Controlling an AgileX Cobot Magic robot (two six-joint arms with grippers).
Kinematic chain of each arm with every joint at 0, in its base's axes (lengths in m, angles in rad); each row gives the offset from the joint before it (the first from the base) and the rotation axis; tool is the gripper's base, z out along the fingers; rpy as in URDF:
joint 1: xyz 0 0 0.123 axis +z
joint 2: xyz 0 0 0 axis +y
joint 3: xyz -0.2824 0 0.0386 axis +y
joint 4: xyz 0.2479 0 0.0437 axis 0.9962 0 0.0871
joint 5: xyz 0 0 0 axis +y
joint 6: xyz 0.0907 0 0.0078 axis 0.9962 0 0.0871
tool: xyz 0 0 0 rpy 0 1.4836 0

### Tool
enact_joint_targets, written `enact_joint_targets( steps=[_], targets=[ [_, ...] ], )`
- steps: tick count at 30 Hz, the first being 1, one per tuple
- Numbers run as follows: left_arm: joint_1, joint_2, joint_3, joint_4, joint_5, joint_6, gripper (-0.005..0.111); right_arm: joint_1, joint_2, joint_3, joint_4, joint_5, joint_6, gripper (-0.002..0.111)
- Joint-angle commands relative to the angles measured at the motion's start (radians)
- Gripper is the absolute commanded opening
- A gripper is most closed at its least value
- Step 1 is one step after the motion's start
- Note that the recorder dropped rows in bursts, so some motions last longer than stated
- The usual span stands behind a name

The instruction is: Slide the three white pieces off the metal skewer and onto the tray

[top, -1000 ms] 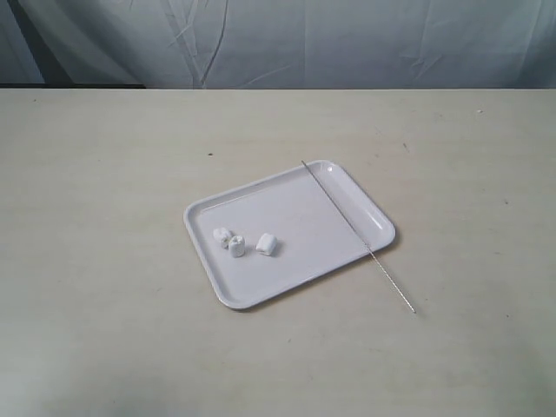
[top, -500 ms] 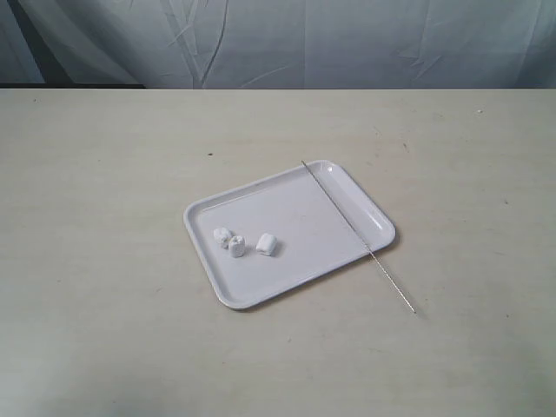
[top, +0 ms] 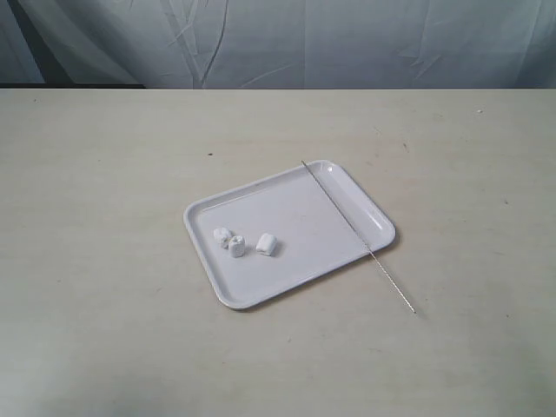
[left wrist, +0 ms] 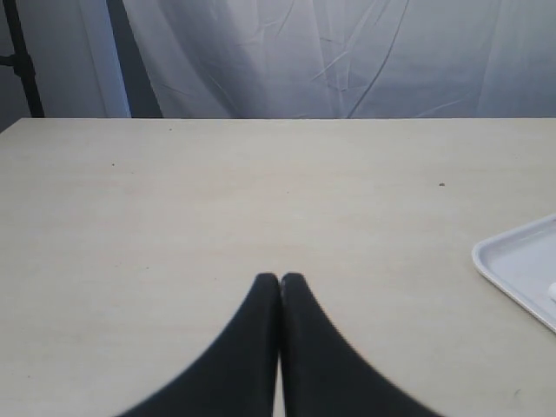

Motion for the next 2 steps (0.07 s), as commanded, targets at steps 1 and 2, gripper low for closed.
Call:
enact_joint_targets(
  steps=[1, 2],
  targets=[
    [0.0, -0.005, 0.004, 0.006, -0.009, -0.002, 0.0, 0.003, -0.002, 0.002, -0.001, -0.014, 0.0, -0.001],
    [0.0, -0.005, 0.004, 0.006, -0.009, -0.002, 0.0, 0.003, -0.002, 0.002, -0.001, -0.014, 0.0, -0.001]
  ],
)
